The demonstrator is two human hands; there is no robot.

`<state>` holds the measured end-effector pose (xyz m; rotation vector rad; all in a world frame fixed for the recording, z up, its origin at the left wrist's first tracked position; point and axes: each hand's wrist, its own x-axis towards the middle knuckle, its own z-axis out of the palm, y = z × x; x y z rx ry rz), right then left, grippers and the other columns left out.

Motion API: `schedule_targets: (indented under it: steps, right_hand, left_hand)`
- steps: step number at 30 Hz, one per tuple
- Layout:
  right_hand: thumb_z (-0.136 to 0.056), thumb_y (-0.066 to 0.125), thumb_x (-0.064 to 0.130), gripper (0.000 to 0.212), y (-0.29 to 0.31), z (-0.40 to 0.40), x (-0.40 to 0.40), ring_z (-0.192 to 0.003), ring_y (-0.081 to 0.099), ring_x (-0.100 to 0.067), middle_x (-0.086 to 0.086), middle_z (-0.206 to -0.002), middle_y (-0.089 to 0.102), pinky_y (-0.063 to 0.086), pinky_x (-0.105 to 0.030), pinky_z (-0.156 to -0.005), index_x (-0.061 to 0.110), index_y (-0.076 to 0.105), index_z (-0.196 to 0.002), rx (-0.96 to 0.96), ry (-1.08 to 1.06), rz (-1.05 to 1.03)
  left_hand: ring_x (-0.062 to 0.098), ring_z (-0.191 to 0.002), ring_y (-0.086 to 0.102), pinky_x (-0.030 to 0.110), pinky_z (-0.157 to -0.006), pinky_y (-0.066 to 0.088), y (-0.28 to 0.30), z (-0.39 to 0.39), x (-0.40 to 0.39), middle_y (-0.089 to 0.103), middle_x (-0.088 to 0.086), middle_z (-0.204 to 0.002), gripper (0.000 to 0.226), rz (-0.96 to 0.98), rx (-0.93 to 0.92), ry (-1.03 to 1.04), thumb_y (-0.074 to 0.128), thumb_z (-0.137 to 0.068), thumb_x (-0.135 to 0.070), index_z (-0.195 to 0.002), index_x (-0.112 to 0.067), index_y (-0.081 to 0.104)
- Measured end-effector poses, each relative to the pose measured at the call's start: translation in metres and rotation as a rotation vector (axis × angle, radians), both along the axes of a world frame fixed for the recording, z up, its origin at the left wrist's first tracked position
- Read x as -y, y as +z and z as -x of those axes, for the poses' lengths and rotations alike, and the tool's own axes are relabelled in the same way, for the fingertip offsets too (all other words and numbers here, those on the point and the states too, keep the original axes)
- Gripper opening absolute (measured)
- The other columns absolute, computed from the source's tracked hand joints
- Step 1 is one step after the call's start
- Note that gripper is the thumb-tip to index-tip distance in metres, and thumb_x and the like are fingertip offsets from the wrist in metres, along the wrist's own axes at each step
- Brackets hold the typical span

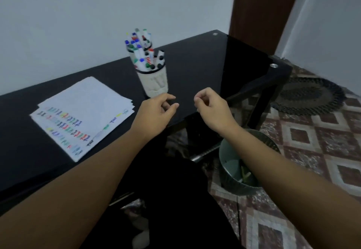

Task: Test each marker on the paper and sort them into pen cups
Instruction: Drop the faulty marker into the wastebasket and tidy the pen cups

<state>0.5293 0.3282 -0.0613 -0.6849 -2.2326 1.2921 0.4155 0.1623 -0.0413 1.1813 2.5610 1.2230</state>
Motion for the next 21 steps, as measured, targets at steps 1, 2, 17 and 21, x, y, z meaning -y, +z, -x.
schedule_targets:
  steps: [1,2,17,21]
  right_hand:
    - [-0.102,0.057,0.032,0.008,0.006,0.011,0.012,-0.084,0.066,-0.009,0.009,-0.091,0.069,0.053,-0.027,-0.077,0.029,0.063,-0.096,-0.013,0.037,-0.01]
    - [-0.102,0.057,0.032,0.009,0.011,0.023,0.025,-0.083,0.067,-0.009,0.009,-0.09,0.07,0.054,-0.028,-0.076,0.029,0.063,-0.095,-0.018,0.074,-0.017]
    - [-0.104,0.054,0.043,0.05,0.028,0.222,0.149,-0.126,0.054,-0.027,-0.01,-0.146,0.048,0.048,-0.035,-0.093,0.018,0.044,-0.147,0.302,0.534,-0.256]
    - [-0.102,0.056,0.048,0.063,0.029,0.254,0.152,-0.133,0.046,-0.035,-0.016,-0.148,0.043,0.045,-0.048,-0.107,0.016,0.035,-0.152,0.463,0.513,-0.344]
  left_hand:
    - [0.003,-0.067,0.058,0.023,-0.071,0.051,0.002,0.006,0.015,0.065,-0.01,-0.076,0.023,-0.008,-0.012,0.046,0.069,-0.095,-0.035,-0.117,-0.027,0.07]
    - [0.003,-0.067,0.057,0.026,-0.071,0.053,0.003,0.013,0.031,0.064,-0.009,-0.075,0.023,-0.011,-0.027,0.095,0.069,-0.095,-0.035,-0.116,-0.026,0.07]
    - [0.037,-0.133,0.033,0.046,-0.093,0.04,-0.003,0.108,0.232,0.04,0.018,-0.141,0.074,0.288,0.255,0.897,0.064,-0.092,-0.057,-0.146,-0.014,0.038]
    - [0.034,-0.122,0.05,0.047,-0.095,0.049,-0.009,0.134,0.245,0.053,0.012,-0.131,0.073,0.222,0.436,0.934,0.071,-0.08,-0.061,-0.131,-0.017,0.042]
